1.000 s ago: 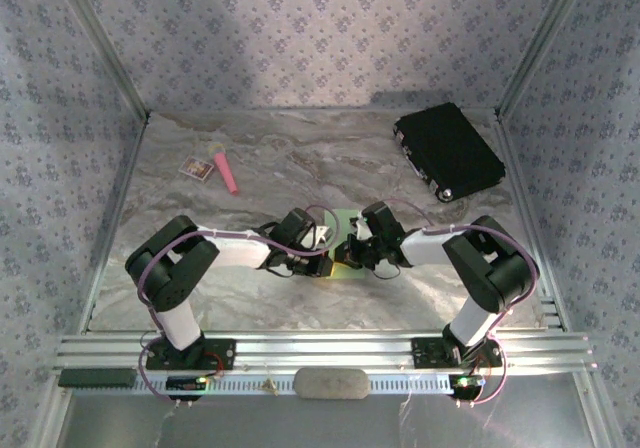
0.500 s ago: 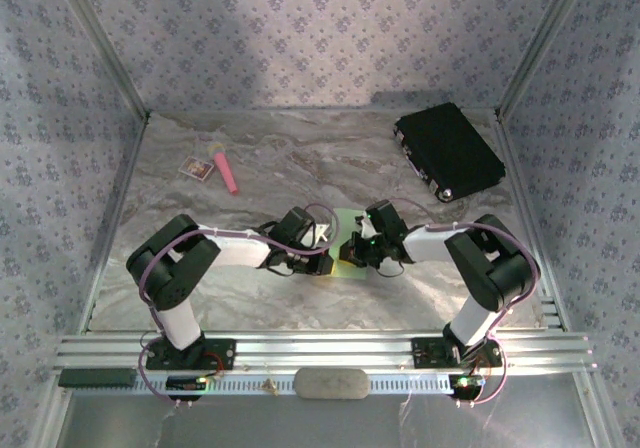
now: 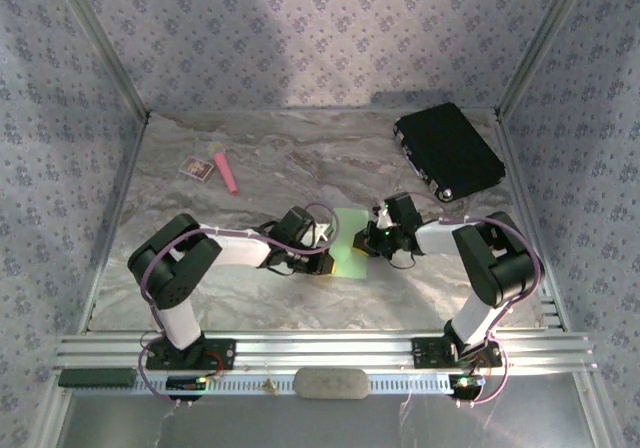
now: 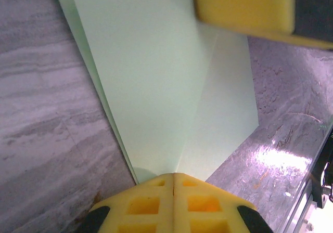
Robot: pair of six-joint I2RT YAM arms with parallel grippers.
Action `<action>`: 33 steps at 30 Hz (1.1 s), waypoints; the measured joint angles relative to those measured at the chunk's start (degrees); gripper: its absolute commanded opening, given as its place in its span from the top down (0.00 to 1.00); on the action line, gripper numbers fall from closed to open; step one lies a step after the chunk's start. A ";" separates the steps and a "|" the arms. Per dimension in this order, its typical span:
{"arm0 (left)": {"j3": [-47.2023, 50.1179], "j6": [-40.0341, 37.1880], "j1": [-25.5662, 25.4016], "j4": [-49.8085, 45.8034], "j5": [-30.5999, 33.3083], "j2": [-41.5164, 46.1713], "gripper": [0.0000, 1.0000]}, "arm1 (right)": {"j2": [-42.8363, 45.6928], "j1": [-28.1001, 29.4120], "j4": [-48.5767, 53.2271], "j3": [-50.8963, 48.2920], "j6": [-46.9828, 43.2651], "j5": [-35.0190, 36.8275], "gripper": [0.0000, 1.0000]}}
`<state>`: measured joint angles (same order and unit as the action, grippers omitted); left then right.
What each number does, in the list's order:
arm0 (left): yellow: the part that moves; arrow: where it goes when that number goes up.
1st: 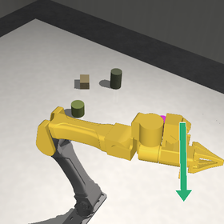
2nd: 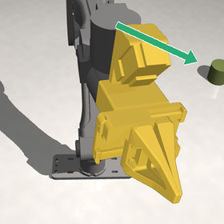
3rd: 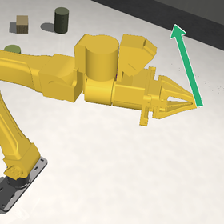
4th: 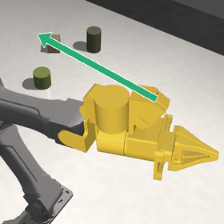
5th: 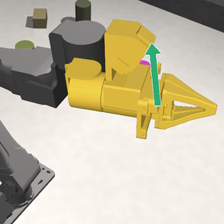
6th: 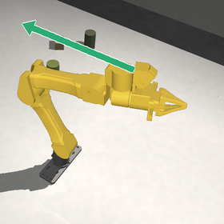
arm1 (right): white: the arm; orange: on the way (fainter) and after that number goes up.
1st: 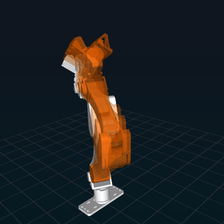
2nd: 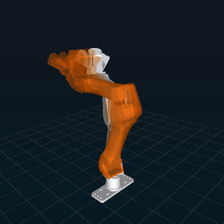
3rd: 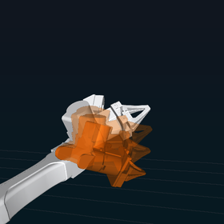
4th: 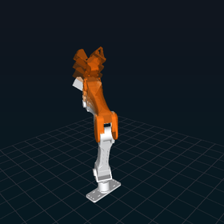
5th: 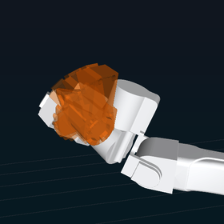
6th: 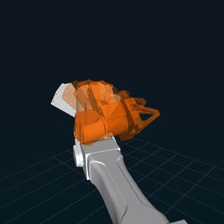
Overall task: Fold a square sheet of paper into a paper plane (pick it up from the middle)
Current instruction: Fold the triangle a second time at the center of the table.
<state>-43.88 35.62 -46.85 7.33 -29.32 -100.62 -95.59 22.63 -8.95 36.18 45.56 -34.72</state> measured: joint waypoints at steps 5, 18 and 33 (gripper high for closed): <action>-0.20 0.00 -0.02 -0.02 -0.15 -0.15 1.00 | 0.02 -1.84 0.17 0.00 -0.17 -0.04 1.00; -0.46 0.87 -3.26 -3.91 0.15 2.71 0.88 | 14.67 -3.65 5.22 -4.11 -0.96 7.41 0.94; -18.47 -9.94 3.02 -16.39 -2.03 0.20 0.86 | 27.08 5.88 10.71 -12.57 6.78 16.68 0.84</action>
<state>-62.35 25.67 -43.83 -9.06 -31.35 -100.42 -68.51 28.51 1.76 23.62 52.34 -18.04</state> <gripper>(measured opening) 0.155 0.160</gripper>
